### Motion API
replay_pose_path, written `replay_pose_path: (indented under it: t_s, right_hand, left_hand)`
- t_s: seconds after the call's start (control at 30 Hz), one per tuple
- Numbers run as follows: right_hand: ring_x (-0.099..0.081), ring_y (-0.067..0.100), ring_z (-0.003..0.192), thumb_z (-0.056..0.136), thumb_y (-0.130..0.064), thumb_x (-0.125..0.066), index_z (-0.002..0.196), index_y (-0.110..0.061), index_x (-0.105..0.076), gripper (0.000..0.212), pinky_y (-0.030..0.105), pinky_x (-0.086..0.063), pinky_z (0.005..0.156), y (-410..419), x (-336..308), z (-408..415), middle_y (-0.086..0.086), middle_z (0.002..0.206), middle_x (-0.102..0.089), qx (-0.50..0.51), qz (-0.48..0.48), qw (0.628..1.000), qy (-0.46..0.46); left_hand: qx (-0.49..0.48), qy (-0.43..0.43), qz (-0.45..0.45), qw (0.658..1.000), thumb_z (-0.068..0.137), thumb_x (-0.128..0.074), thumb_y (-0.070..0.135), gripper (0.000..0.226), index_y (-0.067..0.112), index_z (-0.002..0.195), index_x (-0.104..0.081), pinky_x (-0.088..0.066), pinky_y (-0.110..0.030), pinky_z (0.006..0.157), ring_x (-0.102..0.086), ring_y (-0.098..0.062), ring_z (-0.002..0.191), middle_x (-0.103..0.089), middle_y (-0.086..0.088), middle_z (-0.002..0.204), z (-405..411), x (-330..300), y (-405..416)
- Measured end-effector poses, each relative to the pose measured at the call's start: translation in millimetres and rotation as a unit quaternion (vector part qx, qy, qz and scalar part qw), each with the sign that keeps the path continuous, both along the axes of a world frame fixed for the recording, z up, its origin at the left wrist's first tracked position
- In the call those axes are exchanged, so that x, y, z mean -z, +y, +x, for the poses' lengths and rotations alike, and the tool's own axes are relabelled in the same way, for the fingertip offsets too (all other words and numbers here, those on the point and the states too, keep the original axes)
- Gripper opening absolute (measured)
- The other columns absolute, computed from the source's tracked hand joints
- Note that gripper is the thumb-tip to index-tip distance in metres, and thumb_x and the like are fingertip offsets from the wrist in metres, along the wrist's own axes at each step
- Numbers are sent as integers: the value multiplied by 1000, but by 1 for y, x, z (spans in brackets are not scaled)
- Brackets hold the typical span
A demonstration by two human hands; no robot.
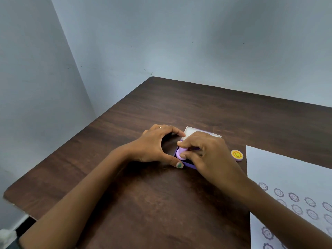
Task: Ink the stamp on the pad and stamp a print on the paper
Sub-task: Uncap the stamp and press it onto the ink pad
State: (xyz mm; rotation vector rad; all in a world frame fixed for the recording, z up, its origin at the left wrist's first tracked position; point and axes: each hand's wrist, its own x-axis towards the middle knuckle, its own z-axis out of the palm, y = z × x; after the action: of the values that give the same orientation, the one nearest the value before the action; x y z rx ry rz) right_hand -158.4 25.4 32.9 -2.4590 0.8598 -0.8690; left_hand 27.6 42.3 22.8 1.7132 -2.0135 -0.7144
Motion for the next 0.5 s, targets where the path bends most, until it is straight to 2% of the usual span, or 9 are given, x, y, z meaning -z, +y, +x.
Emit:
replay_pose_path:
  t_s: [0.2, 0.33, 0.4, 0.47, 0.5]
  right_hand:
    - [-63, 16, 90, 79, -6, -64, 92, -9, -69, 15, 30, -51, 80, 5, 3, 2, 4, 98, -71, -7, -30, 999, 42]
    - [-64, 13, 82, 69, -1, -71, 82, -8, -72, 15, 19, -46, 74, -3, 0, 5, 5, 89, -74, 20, 15, 1000, -7]
    - [-63, 14, 80, 69, -2, -70, 81, -7, -71, 13, 20, -45, 72, -4, -2, 6, 5, 89, -74, 16, 13, 1000, 6]
    - [-64, 18, 82, 73, -2, -67, 81, -7, -70, 10, 26, -48, 74, 0, -1, 4, 6, 89, -73, -7, -11, 999, 36]
    - [-64, 16, 83, 73, -3, -67, 81, -7, -70, 10, 25, -48, 75, 1, -1, 3, 6, 89, -73, -14, -13, 999, 35]
  left_hand:
    - [-2, 8, 3, 1000, 61, -83, 47, 71, 45, 122, -46, -24, -39, 111, -28, -5, 127, -47, 21, 131, 0, 0, 1]
    - [-5, 3, -2, 1000, 60, -83, 48, 71, 45, 121, -47, -25, -39, 110, -29, -6, 126, -48, 21, 130, 0, 0, 0]
    - [-5, 4, -1, 1000, 60, -83, 47, 71, 46, 121, -46, -25, -39, 109, -30, -5, 126, -48, 21, 129, 0, -1, 0]
    - [-4, 6, 1, 1000, 61, -83, 48, 71, 46, 121, -46, -25, -39, 110, -30, -6, 126, -48, 20, 130, 0, -1, 0]
    - [-3, 4, 1, 1000, 61, -83, 48, 71, 45, 121, -46, -25, -40, 110, -29, -6, 126, -48, 20, 130, 0, -1, 0]
